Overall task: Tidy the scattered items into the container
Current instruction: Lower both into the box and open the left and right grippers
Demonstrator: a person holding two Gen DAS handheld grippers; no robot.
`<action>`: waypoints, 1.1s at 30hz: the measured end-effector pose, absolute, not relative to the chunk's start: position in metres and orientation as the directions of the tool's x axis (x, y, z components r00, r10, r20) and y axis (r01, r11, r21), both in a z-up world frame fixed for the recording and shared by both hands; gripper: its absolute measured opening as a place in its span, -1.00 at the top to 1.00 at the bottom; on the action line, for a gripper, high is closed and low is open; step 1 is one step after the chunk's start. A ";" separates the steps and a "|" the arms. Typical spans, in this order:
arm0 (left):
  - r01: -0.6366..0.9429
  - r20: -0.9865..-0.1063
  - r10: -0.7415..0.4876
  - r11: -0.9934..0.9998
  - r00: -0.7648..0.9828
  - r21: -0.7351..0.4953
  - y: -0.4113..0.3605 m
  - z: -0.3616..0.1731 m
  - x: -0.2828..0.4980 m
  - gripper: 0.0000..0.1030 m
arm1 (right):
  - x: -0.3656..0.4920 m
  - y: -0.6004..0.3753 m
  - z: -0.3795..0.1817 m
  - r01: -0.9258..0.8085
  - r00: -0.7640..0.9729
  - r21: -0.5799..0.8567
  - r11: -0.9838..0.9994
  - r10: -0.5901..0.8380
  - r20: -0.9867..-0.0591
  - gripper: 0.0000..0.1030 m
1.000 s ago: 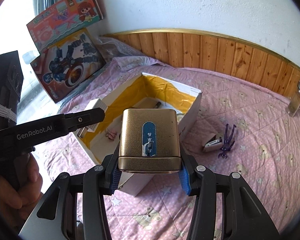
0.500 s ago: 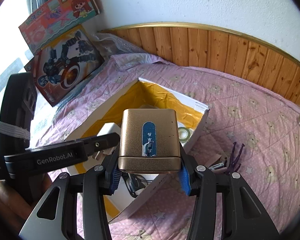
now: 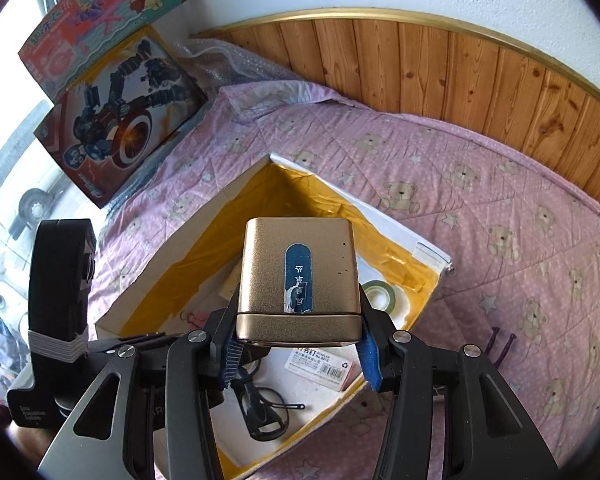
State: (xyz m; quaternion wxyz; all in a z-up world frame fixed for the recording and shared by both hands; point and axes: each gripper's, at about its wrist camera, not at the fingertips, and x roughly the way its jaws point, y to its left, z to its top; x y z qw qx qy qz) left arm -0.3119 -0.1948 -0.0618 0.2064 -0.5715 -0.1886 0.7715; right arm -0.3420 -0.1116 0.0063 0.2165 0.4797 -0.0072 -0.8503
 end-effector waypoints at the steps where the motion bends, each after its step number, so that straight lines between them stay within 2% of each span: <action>1: -0.095 -0.808 0.530 -0.846 -0.256 -0.524 -0.194 -0.065 -0.315 0.36 | -0.348 -0.113 0.004 0.363 -0.434 0.223 -0.905 -0.375 -0.819 0.02; 13: -0.034 -0.858 0.468 -0.881 -0.210 -0.472 -0.190 -0.101 -0.348 0.34 | -0.399 -0.132 -0.037 0.380 -0.357 0.169 -0.910 -0.313 -0.880 0.00; 21: -0.030 -0.845 0.473 -0.876 -0.248 -0.482 -0.211 -0.088 -0.345 0.33 | -0.398 -0.121 -0.035 0.367 -0.387 0.156 -0.917 -0.303 -0.871 0.00; 33: -0.055 -0.861 0.434 -0.898 -0.264 -0.436 -0.217 -0.078 -0.332 0.33 | -0.377 -0.118 -0.038 0.388 -0.344 0.197 -0.900 -0.340 -0.875 0.00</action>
